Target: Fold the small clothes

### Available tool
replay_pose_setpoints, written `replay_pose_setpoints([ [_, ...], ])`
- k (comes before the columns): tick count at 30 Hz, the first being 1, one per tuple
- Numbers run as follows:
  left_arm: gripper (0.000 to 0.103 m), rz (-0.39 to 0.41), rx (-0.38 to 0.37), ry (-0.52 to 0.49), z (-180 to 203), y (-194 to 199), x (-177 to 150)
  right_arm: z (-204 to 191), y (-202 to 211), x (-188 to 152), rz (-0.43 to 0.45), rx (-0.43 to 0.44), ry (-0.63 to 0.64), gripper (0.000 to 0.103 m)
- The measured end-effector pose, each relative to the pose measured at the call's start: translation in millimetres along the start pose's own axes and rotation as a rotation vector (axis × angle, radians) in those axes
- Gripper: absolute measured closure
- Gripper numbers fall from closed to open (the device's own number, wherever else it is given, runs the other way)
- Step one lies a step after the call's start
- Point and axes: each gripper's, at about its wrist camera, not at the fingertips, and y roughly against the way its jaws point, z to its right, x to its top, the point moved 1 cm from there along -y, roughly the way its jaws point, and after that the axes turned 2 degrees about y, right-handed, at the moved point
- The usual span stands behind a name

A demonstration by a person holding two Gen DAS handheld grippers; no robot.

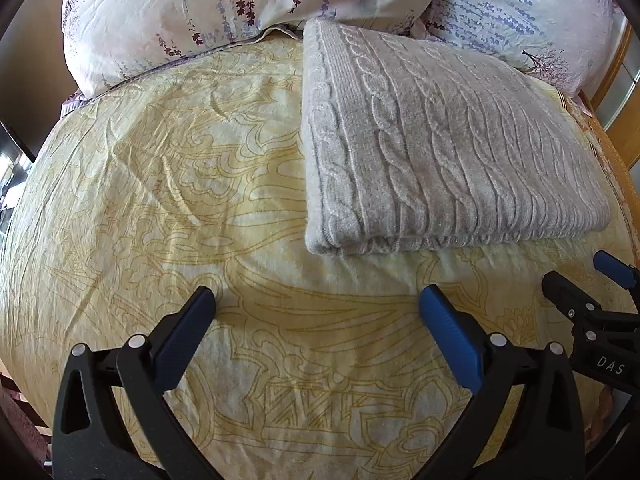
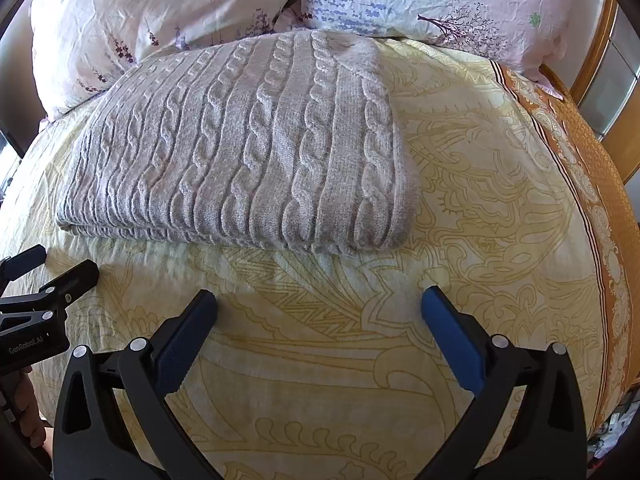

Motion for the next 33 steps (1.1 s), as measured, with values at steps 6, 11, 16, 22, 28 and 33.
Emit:
replay_pose_setpoints([
  [6, 0.002, -0.015, 0.0, 0.001, -0.7, -1.6, 2.7, -0.4, -0.7, 0.8, -0.019, 0.001, -0.005, 0.001],
  [11, 0.002, 0.001, 0.003, 0.005, -1.0, -1.2, 1.0, -0.9, -1.2, 1.7, -0.03, 0.001, -0.005, 0.001],
  [16, 0.002, -0.012, 0.007, 0.011, -0.6, -0.3, 1.3, -1.9, -2.4, 4.1, -0.049, 0.001, -0.004, 0.001],
  [22, 0.002, -0.037, 0.005, 0.008, -1.8, -1.5, 3.6, -2.2, -5.3, 7.2, -0.066, 0.002, 0.0, 0.001],
  [28, 0.002, -0.043, 0.008, 0.013, -1.0, -2.4, 3.9, -3.4, -6.6, 8.9, -0.082, -0.01, -0.027, 0.001],
  [33, 0.002, -0.043, 0.008, 0.014, -1.0, -2.3, 4.1, -4.4, -6.0, 7.6, -0.083, -0.018, -0.043, 0.001],
])
